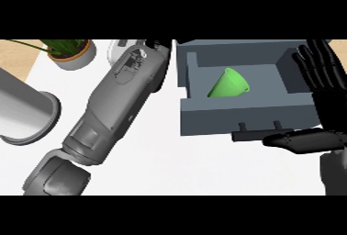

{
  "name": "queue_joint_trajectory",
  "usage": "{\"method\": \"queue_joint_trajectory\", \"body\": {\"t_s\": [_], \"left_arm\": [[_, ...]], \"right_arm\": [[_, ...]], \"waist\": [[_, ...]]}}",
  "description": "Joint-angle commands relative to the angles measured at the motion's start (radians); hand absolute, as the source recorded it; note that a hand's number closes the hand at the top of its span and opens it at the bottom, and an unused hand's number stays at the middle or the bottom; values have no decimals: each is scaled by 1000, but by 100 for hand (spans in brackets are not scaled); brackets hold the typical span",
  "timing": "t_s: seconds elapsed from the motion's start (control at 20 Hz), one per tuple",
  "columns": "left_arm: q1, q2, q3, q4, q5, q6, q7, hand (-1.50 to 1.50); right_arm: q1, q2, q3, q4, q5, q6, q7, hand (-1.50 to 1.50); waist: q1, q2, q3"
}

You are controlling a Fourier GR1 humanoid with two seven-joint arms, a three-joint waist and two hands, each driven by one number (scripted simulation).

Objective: Pick up the cup, place it into the drawer and close the drawer

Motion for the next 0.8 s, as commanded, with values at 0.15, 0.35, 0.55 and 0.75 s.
{"method": "queue_joint_trajectory", "body": {"t_s": [0.15, 0.35, 0.55, 0.75], "left_arm": [[-79, 0, -133, 194, 68, 71, 52, 150], [-79, 0, -190, 249, 92, -7, 94, 150], [-63, 0, -252, 279, 86, -44, 92, 150], [-52, 0, -294, 261, 114, -37, 86, -150]], "right_arm": [[-54, -12, 0, -12, -48, 21, 49, -150], [-58, -17, 12, 13, -43, 44, 18, -150], [-108, -22, 17, 46, -37, 51, 0, -150], [-138, -5, 32, 69, -38, 49, -4, -150]], "waist": [[-61, 11, 1], [-102, 25, 2], [-123, 38, 2], [-145, 44, 2]]}}
